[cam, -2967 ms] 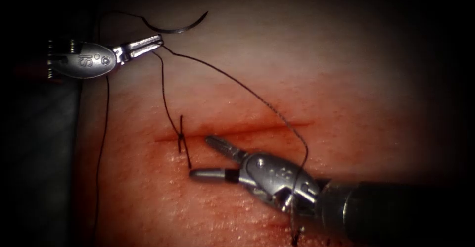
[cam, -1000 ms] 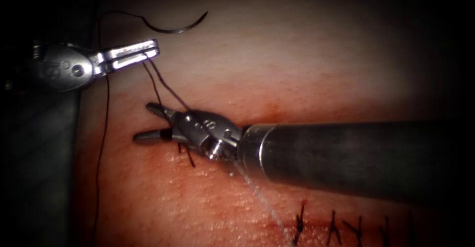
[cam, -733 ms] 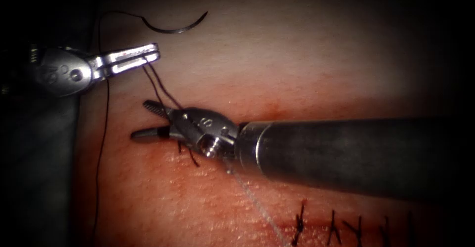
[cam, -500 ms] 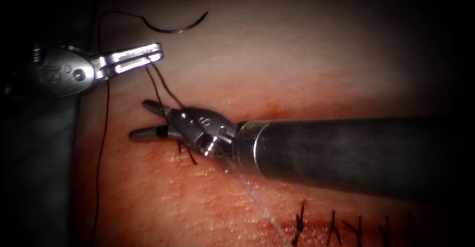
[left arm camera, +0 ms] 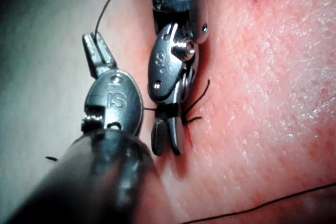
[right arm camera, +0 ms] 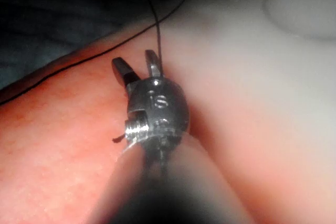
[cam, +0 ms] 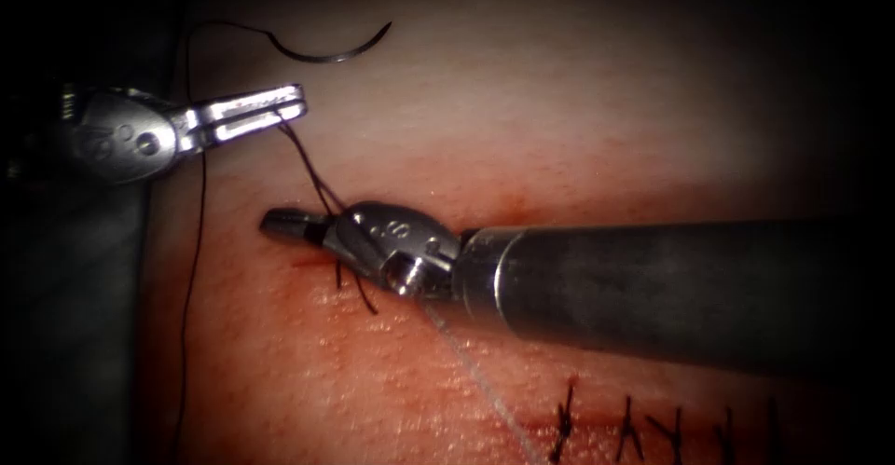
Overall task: Wound Closure
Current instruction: With the right cutter, cut the suture.
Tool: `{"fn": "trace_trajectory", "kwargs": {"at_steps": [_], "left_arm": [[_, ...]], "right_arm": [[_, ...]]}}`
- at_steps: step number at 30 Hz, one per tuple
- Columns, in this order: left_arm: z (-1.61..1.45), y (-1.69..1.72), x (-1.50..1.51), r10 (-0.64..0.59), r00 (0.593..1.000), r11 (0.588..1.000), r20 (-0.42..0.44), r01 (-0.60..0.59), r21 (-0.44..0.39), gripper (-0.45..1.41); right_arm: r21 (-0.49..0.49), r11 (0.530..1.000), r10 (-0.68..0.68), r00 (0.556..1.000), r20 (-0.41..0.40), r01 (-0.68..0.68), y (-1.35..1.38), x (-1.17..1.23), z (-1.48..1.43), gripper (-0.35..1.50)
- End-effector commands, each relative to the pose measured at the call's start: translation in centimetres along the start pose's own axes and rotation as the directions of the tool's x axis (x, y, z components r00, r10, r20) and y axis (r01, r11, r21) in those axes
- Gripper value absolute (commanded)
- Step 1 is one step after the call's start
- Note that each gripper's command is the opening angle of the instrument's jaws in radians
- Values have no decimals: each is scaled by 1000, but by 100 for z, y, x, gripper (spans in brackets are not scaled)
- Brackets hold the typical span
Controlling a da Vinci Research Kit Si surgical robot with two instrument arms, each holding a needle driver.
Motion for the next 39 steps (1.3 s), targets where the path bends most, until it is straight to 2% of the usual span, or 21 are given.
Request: {"fn": "trace_trajectory", "kwargs": {"at_steps": [1, 3, 4, 5, 9, 13, 18, 21, 23, 28, 33, 37, 39], "left_arm": [[8, -1, -6, 4, 1000, 1000, -2, -4, 1, -45], [8, -1, -6, 9, 1000, 1000, -2, -9, 1, -45], [9, -2, -6, 8, 1000, 1000, -2, -8, 2, -45], [10, -3, -7, 7, 1000, 1000, -2, -7, 2, -45], [18, -6, -10, 9, 1000, 1000, -3, -9, 6, -45], [31, -7, -16, 14, 1000, 1000, 1, -14, 3, -45], [74, -5, -37, 27, 1000, 1000, -2, -27, -9, -45], [112, 0, -48, 38, 999, 999, -12, -39, -16, -45], [129, 5, -49, 42, 999, 999, -20, -42, -25, -45], [165, 13, -45, 53, 997, 998, -49, -55, -40, -45], [199, 25, -47, 71, 995, 994, -65, -76, -74, -45], [232, 36, -65, 87, 995, 991, -46, -92, -99, -45], [248, 41, -74, 96, 995, 989, -37, -100, -111, -45]], "right_arm": [[6, 1000, -20, 1000, -16, 20, 11, 1, -8, 118], [16, 1000, -27, 999, -37, 27, 20, 5, -22, 128], [28, 999, -21, 998, -56, 23, 28, 9, -41, 131], [41, 999, -29, 998, -62, 31, 34, 12, -59, 131], [55, 997, -42, 996, -80, 47, 39, 14, -91, 131], [47, 997, -59, 996, -63, 62, 41, 11, -119, 131], [-8, 994, -113, 992, -62, 113, 66, 11, -170, 131], [-28, 988, -150, 986, -71, 149, 94, 23, -212, 131], [-38, 985, -168, 983, -68, 166, 102, 28, -228, 131], [-74, 974, -217, 976, -28, 215, 119, 41, -262, 131], [-135, 960, -252, 967, -22, 247, 140, 58, -295, 130], [-173, 906, -383, 922, 55, 387, 150, 79, -314, 128], [-182, 893, -403, 911, 81, 411, 151, 87, -319, 128]]}}
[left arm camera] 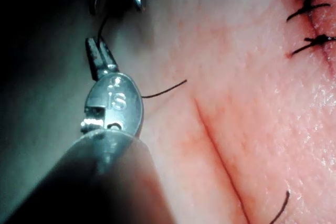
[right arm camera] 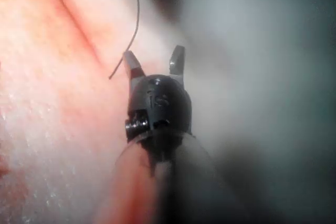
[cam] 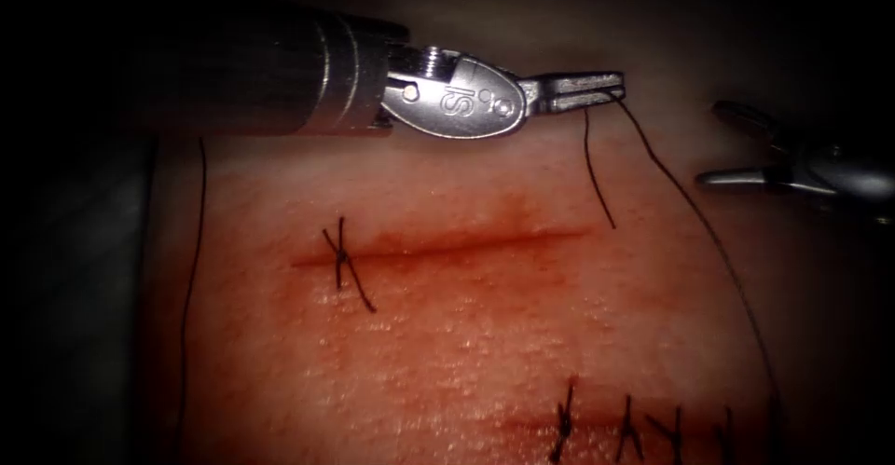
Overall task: Wound Closure
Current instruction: With the right cutter, cut the suture, then grab the remaining suture end with the left grasper.
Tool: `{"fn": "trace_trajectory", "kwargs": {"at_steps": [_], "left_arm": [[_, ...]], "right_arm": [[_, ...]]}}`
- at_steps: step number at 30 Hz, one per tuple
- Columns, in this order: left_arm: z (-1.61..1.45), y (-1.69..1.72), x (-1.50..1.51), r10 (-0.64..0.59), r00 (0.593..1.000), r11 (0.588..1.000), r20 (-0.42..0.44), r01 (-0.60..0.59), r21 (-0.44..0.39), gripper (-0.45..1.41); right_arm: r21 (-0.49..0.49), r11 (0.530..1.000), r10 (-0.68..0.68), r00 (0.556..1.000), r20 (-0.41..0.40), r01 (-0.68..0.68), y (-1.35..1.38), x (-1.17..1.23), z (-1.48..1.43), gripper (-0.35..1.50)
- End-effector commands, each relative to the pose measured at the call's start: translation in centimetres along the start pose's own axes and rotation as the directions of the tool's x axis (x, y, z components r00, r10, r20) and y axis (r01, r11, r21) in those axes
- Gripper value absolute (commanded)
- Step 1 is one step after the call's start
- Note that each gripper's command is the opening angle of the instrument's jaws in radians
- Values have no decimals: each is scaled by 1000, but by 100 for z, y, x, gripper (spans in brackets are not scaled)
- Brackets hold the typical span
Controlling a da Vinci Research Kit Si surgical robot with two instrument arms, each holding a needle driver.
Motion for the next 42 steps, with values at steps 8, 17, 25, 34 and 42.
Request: {"fn": "trace_trajectory", "kwargs": {"at_steps": [8, 17, 25, 34, 42], "left_arm": [[87, 12, -54, -17, 999, 998, 36, 19, -59, -45], [108, 41, -90, -354, 926, 925, 134, 367, -94, 120], [30, 35, -66, -361, 915, 919, 182, 382, -101, 120], [-85, 52, -52, -327, 915, 925, 235, 361, -117, 59], [-151, 84, -47, -293, 901, 943, 319, 328, -61, 39]], "right_arm": [[4, 1000, -17, 997, 73, 17, 41, 44, -21, 99], [45, 996, -76, 997, 34, 74, 38, 60, -1, 147], [125, 991, -52, 999, -15, 53, 8, 74, 42, 148], [223, 973, -69, 997, 31, 60, -44, 70, 95, 148], [228, 969, -92, 995, -23, 95, -84, 45, 121, 143]]}}
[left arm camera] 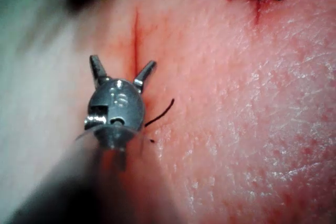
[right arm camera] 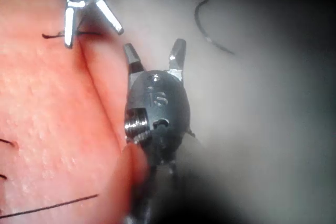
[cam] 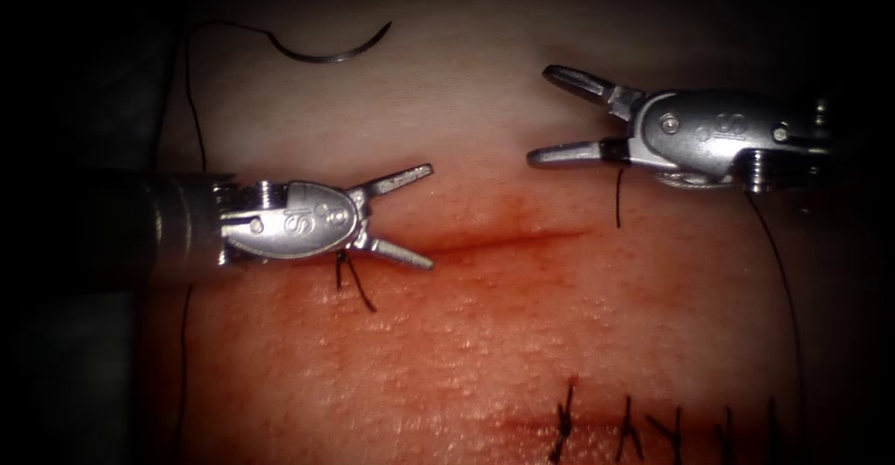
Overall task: Wound Closure
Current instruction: Grab the remaining suture end with the left grasper.
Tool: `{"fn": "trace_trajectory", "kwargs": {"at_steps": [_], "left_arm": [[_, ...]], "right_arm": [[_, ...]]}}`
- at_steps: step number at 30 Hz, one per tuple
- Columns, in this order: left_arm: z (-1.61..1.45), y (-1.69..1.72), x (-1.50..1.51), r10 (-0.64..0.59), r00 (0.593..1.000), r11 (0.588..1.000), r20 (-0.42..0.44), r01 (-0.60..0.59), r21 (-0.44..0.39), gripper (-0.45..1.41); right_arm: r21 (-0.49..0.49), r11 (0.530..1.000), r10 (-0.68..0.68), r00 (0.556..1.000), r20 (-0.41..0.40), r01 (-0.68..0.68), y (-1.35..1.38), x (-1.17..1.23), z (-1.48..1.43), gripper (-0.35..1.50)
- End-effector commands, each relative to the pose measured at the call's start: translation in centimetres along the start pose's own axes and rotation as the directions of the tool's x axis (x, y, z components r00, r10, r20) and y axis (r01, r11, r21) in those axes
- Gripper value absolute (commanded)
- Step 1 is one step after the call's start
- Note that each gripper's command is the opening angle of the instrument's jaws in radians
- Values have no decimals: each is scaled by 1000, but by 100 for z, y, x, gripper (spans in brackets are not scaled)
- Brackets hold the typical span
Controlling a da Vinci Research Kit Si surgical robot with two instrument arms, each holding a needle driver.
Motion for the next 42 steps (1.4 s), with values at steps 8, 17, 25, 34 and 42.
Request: {"fn": "trace_trajectory", "kwargs": {"at_steps": [8, 17, 25, 34, 42], "left_arm": [[-5, 42, -21, 28, 992, 995, 121, -39, 92, 39], [-8, 63, -23, 6, 991, 994, 135, -21, 110, 36], [-18, 67, -28, 5, 989, 993, 150, -22, 117, 36], [-17, 62, -30, 9, 988, 992, 155, -28, 122, 12], [-18, 58, -32, 48, 986, 991, 162, -67, 114, -45]], "right_arm": [[49, 999, 17, 1000, -14, -17, -26, -29, 20, 141], [54, 998, 29, 1000, -3, -29, -28, -49, 27, 141], [62, 997, 33, 999, 7, -33, -37, -58, 31, 141], [61, 998, 32, 999, 7, -33, -38, -59, 33, 141], [61, 998, 31, 999, 8, -31, -41, -58, 34, 141]]}}
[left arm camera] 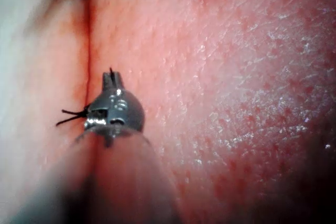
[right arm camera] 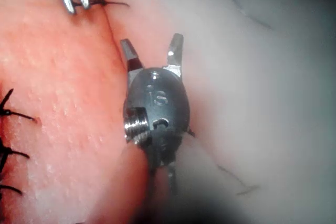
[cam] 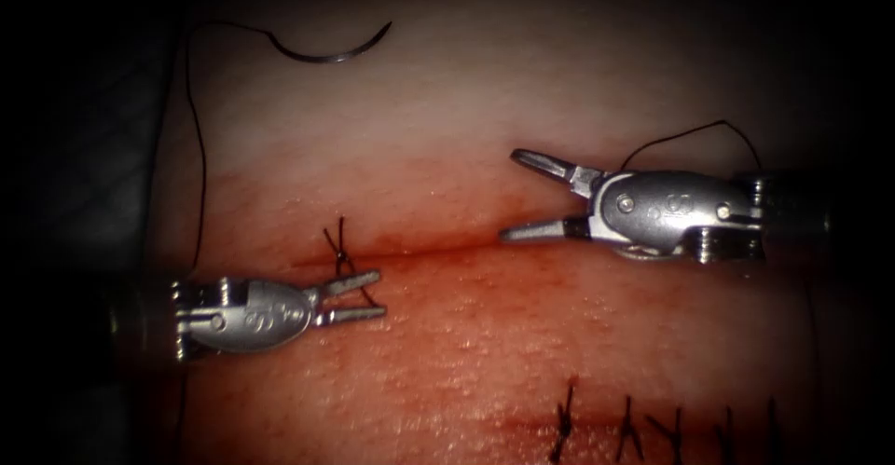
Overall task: Wound Closure
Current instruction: Grab the remaining suture end with the left grasper, then cut the suture with the right tool.
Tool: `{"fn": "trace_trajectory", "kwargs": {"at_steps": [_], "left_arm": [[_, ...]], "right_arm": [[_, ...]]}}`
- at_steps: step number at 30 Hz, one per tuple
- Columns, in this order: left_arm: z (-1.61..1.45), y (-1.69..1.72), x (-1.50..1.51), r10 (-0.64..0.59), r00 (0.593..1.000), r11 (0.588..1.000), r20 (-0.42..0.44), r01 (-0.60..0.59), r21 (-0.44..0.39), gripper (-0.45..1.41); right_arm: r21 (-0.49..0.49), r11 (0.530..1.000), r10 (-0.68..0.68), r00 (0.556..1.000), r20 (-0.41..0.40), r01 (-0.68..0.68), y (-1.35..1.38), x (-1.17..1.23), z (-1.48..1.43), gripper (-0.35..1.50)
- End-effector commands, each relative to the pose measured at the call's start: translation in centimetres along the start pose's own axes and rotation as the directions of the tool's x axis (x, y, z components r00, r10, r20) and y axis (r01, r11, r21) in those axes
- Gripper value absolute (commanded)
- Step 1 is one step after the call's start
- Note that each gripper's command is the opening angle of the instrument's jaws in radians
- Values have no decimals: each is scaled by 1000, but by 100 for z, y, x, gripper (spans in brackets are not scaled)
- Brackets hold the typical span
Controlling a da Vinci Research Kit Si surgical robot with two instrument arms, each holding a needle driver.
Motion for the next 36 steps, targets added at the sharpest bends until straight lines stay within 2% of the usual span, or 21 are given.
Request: {"fn": "trace_trajectory", "kwargs": {"at_steps": [1, 5, 9, 15, 21, 27, 36], "left_arm": [[6, -1, -1, 14, 1000, 1000, -1, -14, -1, -45], [-1, -8, -1, 47, 999, 999, -12, -47, 5, -45], [-12, -11, -3, 72, 997, 997, -20, -72, 9, -45], [-27, -21, -7, 58, 997, 998, -60, -57, 26, -45], [-41, -26, -15, 57, 996, 998, -68, -55, 25, -45], [-47, -26, -19, 59, 996, 998, -73, -58, 22, -45], [-47, -22, -16, 59, 995, 998, -78, -58, 20, -45]], "right_arm": [[3, 1000, -3, 1000, 1, 3, -3, -2, 11, 141], [60, 998, -12, 1000, -9, 12, -13, -4, 17, 126], [127, 991, -21, 997, -76, 30, -23, -8, 32, 115], [231, 968, -57, 980, -193, 102, -42, -11, 70, 121], [243, 960, -74, 960, -269, 142, -53, -7, 112, 118], [225, 962, -90, 956, -279, 156, -60, 2, 147, 125], [228, 958, -121, 967, -225, 173, -71, 3, 183, 133]]}}
